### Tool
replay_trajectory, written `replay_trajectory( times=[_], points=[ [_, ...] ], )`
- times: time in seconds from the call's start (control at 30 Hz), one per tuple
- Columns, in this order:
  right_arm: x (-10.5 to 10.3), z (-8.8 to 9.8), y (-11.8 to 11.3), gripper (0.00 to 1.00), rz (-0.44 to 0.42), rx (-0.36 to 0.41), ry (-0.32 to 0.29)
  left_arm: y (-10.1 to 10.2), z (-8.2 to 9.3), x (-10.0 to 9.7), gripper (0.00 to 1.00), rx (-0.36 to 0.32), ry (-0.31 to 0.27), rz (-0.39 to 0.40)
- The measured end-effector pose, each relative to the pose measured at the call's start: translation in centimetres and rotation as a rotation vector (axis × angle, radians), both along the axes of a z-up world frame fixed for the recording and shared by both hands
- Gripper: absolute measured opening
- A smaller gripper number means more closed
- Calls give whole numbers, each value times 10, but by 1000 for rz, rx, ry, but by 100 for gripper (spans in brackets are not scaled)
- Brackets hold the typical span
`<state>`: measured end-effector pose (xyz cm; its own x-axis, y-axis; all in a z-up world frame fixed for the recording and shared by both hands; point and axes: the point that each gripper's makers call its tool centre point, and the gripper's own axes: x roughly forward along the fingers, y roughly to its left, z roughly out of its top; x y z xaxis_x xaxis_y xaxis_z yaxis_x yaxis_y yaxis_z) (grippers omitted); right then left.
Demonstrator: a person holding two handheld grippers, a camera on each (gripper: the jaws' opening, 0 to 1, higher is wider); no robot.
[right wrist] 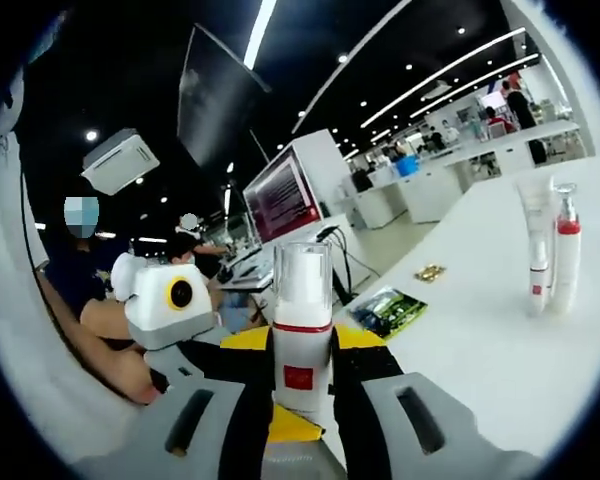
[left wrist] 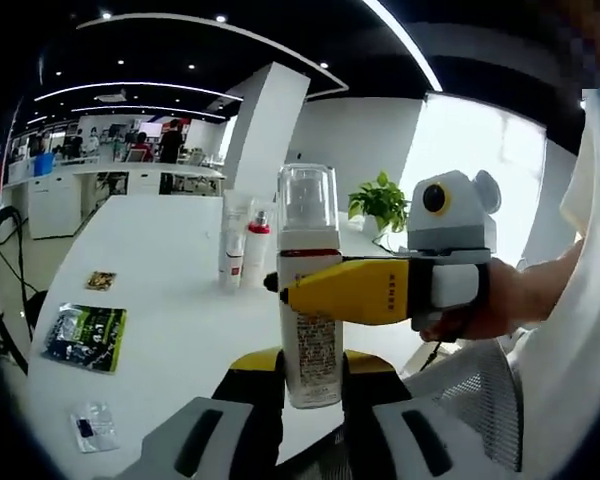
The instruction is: Arrange the skincare products in the storage area until every visible bottle or jar stands upright without overlapping.
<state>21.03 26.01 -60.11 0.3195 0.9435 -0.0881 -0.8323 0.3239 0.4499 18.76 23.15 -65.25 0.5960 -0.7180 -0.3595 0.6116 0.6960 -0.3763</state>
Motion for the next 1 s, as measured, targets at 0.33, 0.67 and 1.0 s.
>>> replay_trajectory(
  times=[0.33, 0.67, 1.0],
  points=[
    [-23, 18, -11, 23, 248, 30, 31, -27, 24, -24, 21, -266, 73, -192],
    [-31, 21, -22, 22, 323, 7, 54, -31, 27, -30, 21, -282, 78, -228],
    [-35, 18, -30, 20, 344, 8, 76, -33, 26, -31, 21, -267, 76, -236]
  ],
)
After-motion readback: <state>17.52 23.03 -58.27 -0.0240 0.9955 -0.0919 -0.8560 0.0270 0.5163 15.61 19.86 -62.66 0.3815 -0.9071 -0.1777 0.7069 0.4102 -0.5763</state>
